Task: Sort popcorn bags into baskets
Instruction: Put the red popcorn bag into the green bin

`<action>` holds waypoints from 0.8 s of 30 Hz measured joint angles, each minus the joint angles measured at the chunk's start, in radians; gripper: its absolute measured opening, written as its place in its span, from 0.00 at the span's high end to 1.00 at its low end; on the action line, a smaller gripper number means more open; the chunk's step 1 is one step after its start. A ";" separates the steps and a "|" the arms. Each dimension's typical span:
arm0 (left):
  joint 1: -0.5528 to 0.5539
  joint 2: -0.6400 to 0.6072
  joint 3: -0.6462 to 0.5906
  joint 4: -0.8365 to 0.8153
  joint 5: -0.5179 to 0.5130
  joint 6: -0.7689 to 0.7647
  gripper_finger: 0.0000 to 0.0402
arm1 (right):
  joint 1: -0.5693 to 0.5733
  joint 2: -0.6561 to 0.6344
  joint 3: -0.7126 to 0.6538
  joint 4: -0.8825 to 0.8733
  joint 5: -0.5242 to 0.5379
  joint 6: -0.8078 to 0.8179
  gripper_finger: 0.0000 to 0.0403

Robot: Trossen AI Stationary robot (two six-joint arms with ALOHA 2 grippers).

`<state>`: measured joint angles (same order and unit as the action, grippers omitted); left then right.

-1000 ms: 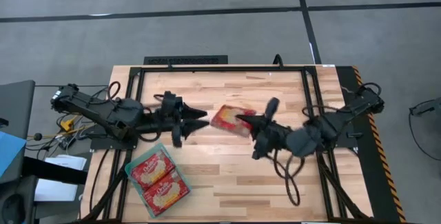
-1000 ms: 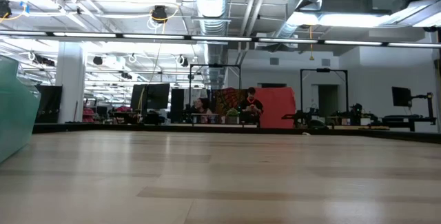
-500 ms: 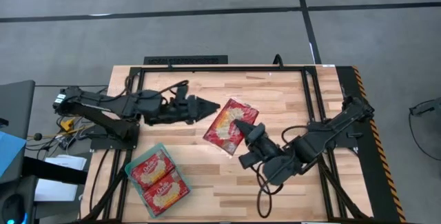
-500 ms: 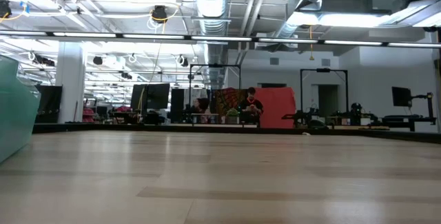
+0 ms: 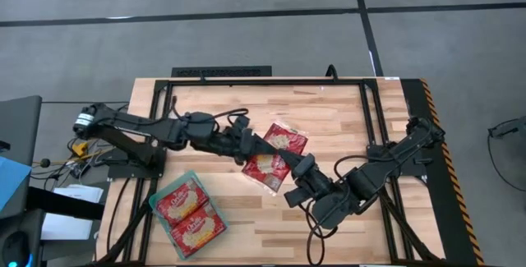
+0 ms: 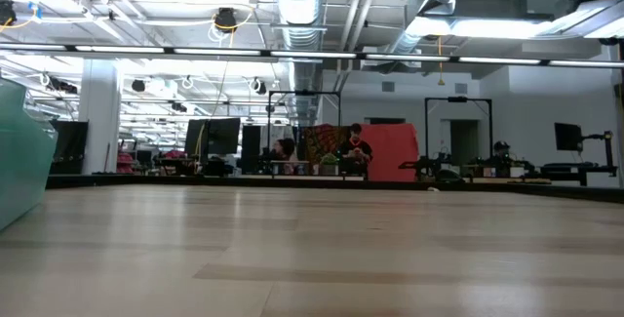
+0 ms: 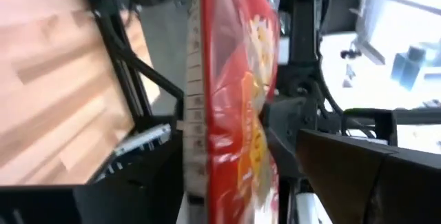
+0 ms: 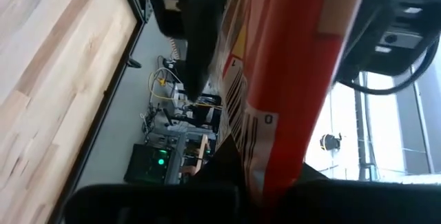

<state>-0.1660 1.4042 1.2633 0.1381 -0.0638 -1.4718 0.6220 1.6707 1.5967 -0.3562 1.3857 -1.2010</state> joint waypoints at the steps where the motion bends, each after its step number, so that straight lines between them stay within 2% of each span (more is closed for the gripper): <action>1: 0.005 0.007 0.000 0.018 0.024 -0.003 0.39 | 0.000 0.000 0.000 -0.001 0.000 0.001 0.92; 5: 0.023 0.021 0.000 0.056 0.061 0.008 0.50 | 0.005 0.000 0.000 -0.001 -0.002 0.023 0.88; 14: 0.038 0.021 0.000 0.057 0.063 0.026 0.89 | 0.027 0.000 0.000 -0.001 0.001 0.028 0.84; 16: 0.038 0.021 0.000 0.058 0.064 0.041 0.95 | 0.031 0.000 0.000 -0.003 0.003 0.040 0.84; 20: 0.038 0.015 0.000 0.058 0.070 0.038 0.93 | 0.049 0.000 0.000 -0.003 0.046 0.055 0.84; 24: 0.046 0.002 0.000 0.051 0.129 0.043 0.89 | 0.095 -0.007 0.000 -0.006 0.102 0.136 0.84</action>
<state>-0.1196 1.4060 1.2633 0.1894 0.0647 -1.4286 0.7171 1.6632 1.5967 -0.3622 1.4879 -1.0652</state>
